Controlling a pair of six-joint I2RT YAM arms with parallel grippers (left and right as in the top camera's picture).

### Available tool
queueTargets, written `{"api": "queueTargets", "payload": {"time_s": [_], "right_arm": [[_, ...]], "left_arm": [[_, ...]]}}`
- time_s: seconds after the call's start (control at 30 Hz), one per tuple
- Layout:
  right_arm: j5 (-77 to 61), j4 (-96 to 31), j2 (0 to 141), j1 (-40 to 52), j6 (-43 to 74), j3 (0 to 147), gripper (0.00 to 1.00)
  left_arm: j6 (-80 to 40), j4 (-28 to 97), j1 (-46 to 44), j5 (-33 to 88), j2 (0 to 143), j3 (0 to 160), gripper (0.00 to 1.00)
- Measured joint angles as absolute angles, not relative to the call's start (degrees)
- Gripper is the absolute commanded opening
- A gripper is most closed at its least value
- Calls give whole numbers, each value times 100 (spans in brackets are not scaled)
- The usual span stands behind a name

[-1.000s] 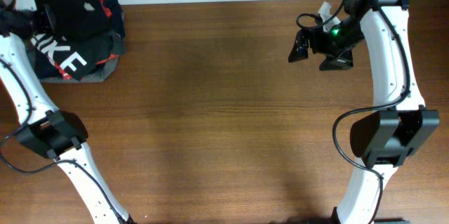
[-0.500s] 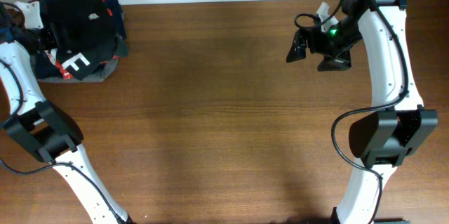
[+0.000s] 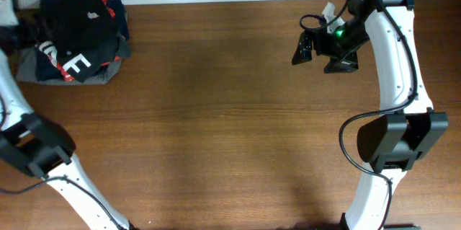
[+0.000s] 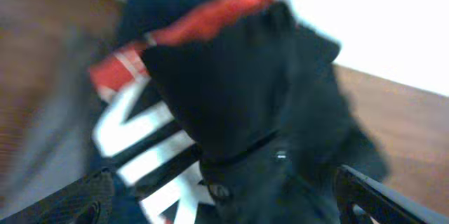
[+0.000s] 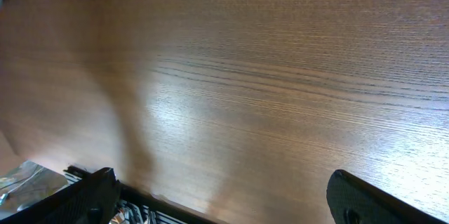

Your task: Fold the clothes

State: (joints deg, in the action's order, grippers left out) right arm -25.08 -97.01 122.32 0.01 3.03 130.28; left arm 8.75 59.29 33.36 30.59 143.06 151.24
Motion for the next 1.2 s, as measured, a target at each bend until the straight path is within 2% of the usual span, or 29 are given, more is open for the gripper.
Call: {"api": "queueTargets", "payload": {"time_s": [0.23,0.27,0.3,0.4,0.43,0.73,0.9,1.03,1.2], "right_arm": [[-2510,-9701,12232,1,303,13028,99],[-2510,-9701,12232,1,301,13028,99],[-2510,-9701,12232,1,305,13028,99],[-2510,-9701,12232,1,303,13028,99],[-2510,-9701,12232,1,303,13028,99],[-2510,-9701,12232,1,303,13028,99],[-2508,-9701,12232,1,303,13028,99],[-2510,-9701,12232,1,305,13028,99],[-2510,-9701,12232,1,309,13028,99]], "left_arm": [[762,5924,3387,2803,13170,15128,98],[762,5896,3380,2797,13063,15133,85],[757,5843,3363,2786,12969,15141,64],[746,5579,3291,2755,12899,15152,29],[766,5494,3253,2724,12914,15148,24],[810,4477,2783,2320,13885,15115,24],[816,3833,2571,2082,14805,15058,29],[810,3763,2453,1702,15404,15052,30],[729,3708,2464,1483,15456,15078,32]]}}
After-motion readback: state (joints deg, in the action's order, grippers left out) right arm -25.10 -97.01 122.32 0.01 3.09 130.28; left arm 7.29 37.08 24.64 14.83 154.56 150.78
